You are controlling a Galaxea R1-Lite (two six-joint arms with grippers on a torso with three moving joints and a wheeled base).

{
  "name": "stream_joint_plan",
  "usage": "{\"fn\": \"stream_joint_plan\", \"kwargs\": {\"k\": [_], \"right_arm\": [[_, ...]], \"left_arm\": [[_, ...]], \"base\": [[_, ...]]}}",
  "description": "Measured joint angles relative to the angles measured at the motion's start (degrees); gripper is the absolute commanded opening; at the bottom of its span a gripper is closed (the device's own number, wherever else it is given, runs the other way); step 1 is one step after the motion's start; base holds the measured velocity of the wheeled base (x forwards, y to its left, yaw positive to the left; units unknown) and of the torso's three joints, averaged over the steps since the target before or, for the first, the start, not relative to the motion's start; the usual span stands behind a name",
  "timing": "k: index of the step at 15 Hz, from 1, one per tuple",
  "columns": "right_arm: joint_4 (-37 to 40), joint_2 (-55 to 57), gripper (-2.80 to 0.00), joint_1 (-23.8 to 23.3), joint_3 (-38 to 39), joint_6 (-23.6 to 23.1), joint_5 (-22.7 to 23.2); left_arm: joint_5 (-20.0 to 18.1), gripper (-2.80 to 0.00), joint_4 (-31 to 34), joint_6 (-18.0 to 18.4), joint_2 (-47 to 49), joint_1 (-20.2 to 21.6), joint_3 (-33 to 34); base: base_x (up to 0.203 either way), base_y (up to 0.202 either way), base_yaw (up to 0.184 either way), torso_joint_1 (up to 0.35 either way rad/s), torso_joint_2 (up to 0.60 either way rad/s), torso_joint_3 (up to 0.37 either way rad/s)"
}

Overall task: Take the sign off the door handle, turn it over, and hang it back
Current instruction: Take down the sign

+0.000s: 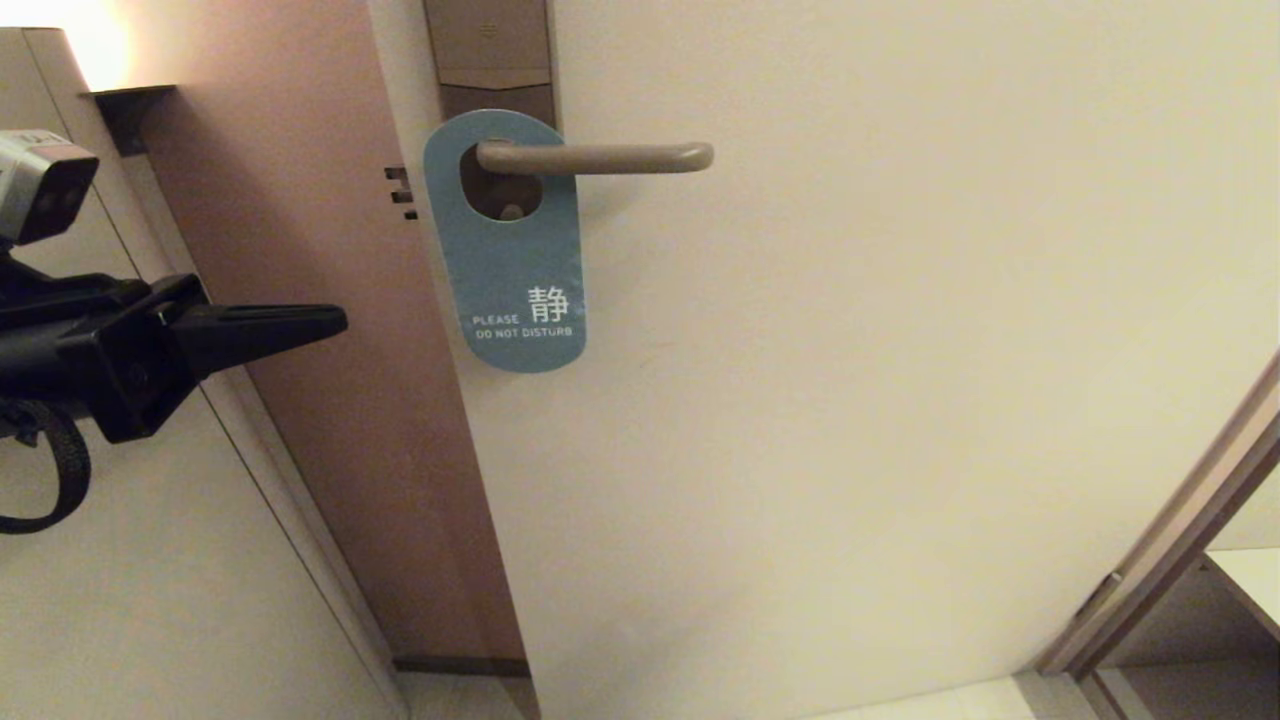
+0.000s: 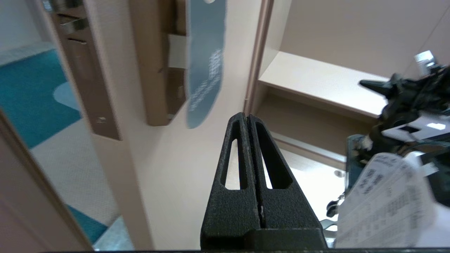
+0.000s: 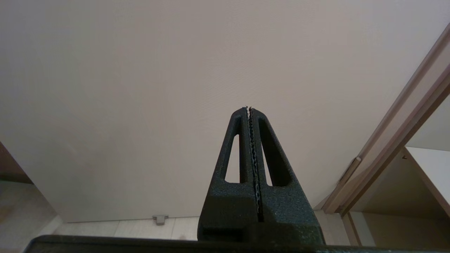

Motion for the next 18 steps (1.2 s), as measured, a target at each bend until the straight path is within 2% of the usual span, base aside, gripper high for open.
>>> {"fn": "stream_joint_plan", "kwargs": {"k": [1, 2, 8, 14, 18], "right_arm": [[0.0, 0.0, -2.8, 0.0, 0.0, 0.0, 0.0], [0.0, 0.0, -2.8, 0.0, 0.0, 0.0, 0.0], [0.0, 0.0, -2.8, 0.0, 0.0, 0.0, 0.0], [0.0, 0.0, -2.8, 0.0, 0.0, 0.0, 0.0], [0.0, 0.0, -2.8, 0.0, 0.0, 0.0, 0.0]], "left_arm": [[0.0, -2.8, 0.0, 0.6, 0.6, 0.0, -0.1], [0.0, 0.0, 0.0, 0.9, 1.1, -0.1, -0.2], [0.0, 0.0, -2.9, 1.0, 2.3, -0.7, -0.5], [0.1, 0.0, -3.1, 0.8, 2.4, -4.5, -1.5], [0.3, 0.0, -3.2, 1.0, 3.1, -5.6, -1.8]], "base": [[0.0, 0.0, 0.0, 0.0, 0.0, 0.0], [0.0, 0.0, 0.0, 0.0, 0.0, 0.0], [0.0, 0.0, 0.0, 0.0, 0.0, 0.0], [0.0, 0.0, 0.0, 0.0, 0.0, 0.0], [0.0, 0.0, 0.0, 0.0, 0.0, 0.0]]}}
